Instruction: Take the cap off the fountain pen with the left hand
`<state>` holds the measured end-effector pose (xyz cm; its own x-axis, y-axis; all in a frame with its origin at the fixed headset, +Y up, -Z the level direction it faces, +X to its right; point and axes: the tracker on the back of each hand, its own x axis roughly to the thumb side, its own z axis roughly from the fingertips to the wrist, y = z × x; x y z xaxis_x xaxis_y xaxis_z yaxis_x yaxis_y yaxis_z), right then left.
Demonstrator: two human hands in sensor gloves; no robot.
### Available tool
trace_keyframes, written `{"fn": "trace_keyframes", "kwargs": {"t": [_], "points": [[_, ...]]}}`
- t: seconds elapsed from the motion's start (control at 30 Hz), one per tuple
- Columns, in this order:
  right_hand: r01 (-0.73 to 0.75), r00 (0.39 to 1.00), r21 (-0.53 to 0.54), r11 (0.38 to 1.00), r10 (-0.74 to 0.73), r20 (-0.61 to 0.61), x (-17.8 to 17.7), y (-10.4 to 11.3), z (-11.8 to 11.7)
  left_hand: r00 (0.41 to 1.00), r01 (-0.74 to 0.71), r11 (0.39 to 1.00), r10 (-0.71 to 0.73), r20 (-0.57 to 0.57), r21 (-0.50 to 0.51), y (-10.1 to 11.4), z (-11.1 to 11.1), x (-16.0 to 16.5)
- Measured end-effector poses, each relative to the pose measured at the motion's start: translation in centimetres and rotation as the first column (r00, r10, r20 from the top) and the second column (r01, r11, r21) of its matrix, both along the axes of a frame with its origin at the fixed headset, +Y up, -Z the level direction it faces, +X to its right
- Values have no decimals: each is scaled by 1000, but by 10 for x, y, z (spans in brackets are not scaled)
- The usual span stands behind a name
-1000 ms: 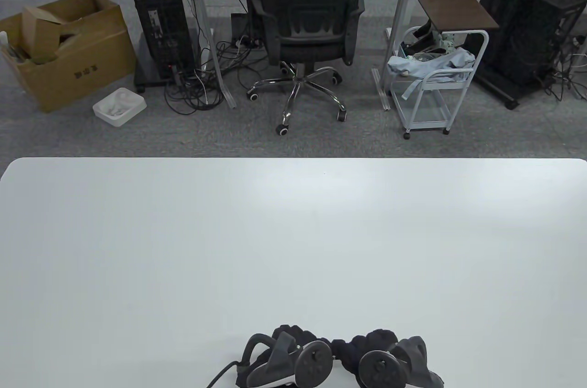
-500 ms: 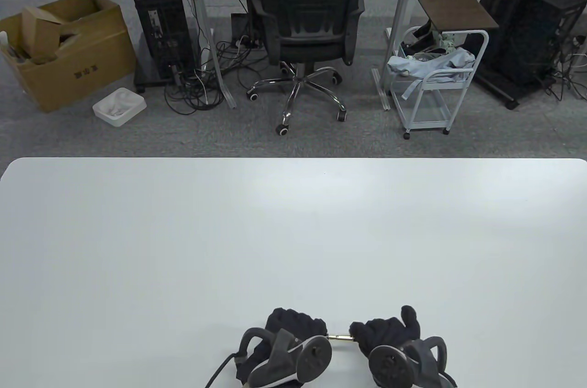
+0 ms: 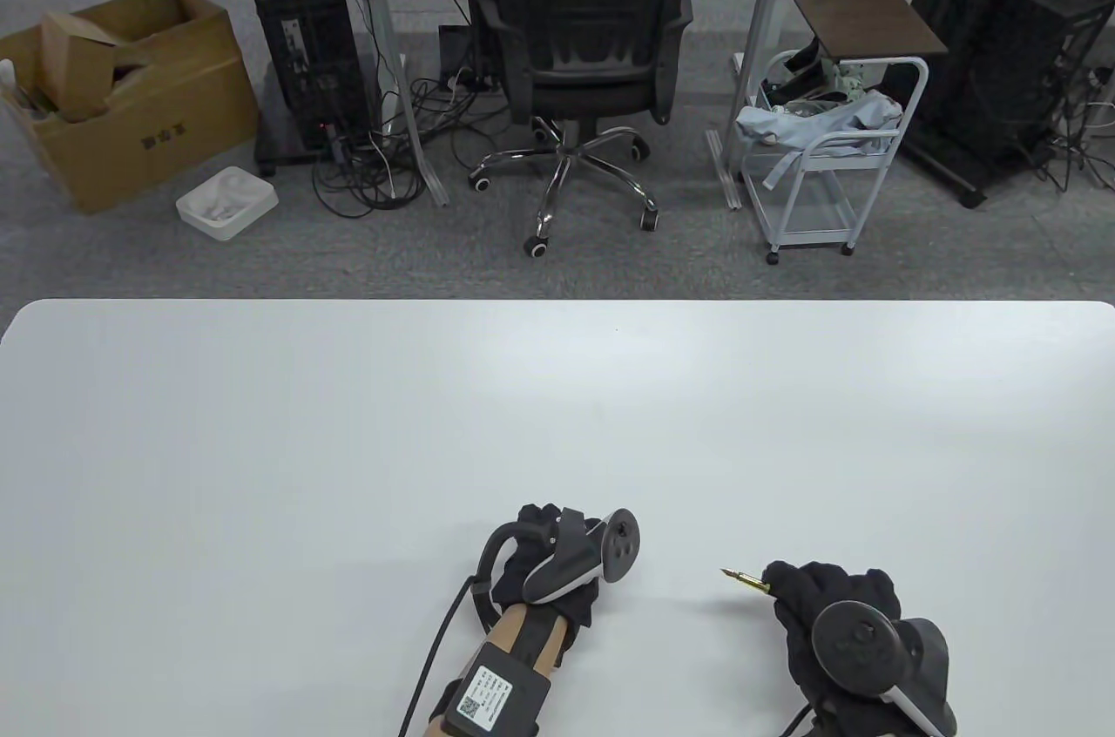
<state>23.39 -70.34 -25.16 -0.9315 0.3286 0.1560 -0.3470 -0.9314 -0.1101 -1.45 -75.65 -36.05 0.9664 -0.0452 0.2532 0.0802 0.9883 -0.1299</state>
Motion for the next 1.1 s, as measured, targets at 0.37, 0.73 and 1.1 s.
{"fn": "trace_keyframes", "kwargs": {"t": [0.37, 0.73, 1.1], "points": [[-24, 999, -18, 1000, 24, -29, -7, -5, -2, 998, 65, 997, -64, 30, -39, -7, 1, 2], [-45, 998, -17, 999, 44, -37, -14, -7, 0, 967, -249, 956, 253, -6, 157, 100, 37, -42], [-127, 987, -39, 991, 123, -104, -41, -16, 7, 955, -283, 940, 295, -36, 191, 80, 107, -111]]}}
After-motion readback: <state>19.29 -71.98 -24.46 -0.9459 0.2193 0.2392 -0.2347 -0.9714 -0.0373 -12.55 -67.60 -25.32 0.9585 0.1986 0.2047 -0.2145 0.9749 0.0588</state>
